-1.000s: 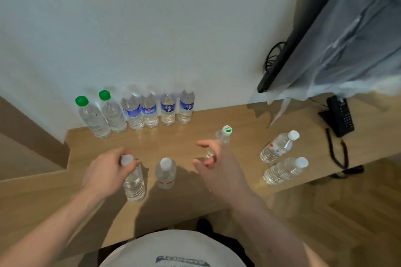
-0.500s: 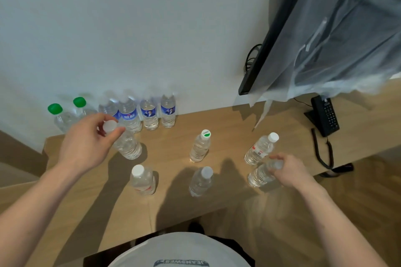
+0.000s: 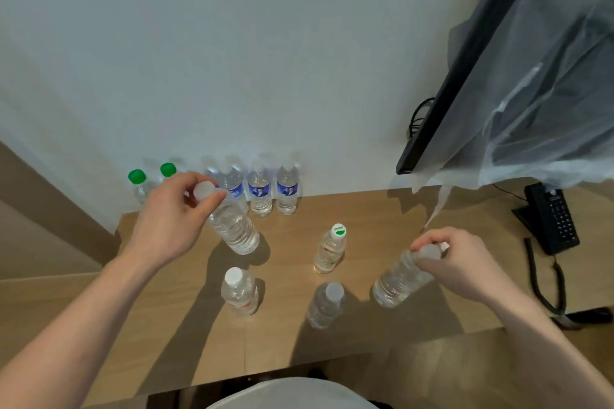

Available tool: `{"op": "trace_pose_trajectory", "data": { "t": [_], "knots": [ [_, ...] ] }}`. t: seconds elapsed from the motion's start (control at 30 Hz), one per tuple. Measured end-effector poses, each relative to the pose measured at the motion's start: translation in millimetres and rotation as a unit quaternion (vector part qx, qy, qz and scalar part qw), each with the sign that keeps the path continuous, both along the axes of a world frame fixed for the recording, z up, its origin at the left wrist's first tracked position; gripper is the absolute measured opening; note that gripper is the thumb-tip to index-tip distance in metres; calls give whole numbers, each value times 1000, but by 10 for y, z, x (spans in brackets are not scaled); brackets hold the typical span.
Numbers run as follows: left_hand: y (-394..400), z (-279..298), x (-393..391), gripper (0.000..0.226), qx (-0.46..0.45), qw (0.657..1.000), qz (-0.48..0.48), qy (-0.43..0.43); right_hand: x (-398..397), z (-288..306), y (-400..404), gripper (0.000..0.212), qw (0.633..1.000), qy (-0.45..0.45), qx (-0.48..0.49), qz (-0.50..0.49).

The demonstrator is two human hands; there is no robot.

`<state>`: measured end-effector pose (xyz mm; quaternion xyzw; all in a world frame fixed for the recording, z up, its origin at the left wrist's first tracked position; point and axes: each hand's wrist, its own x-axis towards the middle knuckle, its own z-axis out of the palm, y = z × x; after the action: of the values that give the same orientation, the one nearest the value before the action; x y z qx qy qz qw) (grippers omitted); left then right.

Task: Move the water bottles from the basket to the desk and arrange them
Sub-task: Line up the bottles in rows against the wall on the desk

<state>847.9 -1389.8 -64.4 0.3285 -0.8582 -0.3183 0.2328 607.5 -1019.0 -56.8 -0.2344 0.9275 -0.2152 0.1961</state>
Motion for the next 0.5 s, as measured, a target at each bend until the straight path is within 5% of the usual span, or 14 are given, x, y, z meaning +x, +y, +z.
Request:
{"op": "trace_pose_trajectory", "data": {
  "t": [0.3, 0.5],
  "knots": [
    [-432, 250, 248, 17, -12, 999, 27, 15, 334, 1242, -919, 18, 981, 65, -164, 80],
    [-841, 231, 546, 14, -40, 998, 36, -26, 449, 1183, -1838, 14, 972, 71, -180, 134]
  ]
}}
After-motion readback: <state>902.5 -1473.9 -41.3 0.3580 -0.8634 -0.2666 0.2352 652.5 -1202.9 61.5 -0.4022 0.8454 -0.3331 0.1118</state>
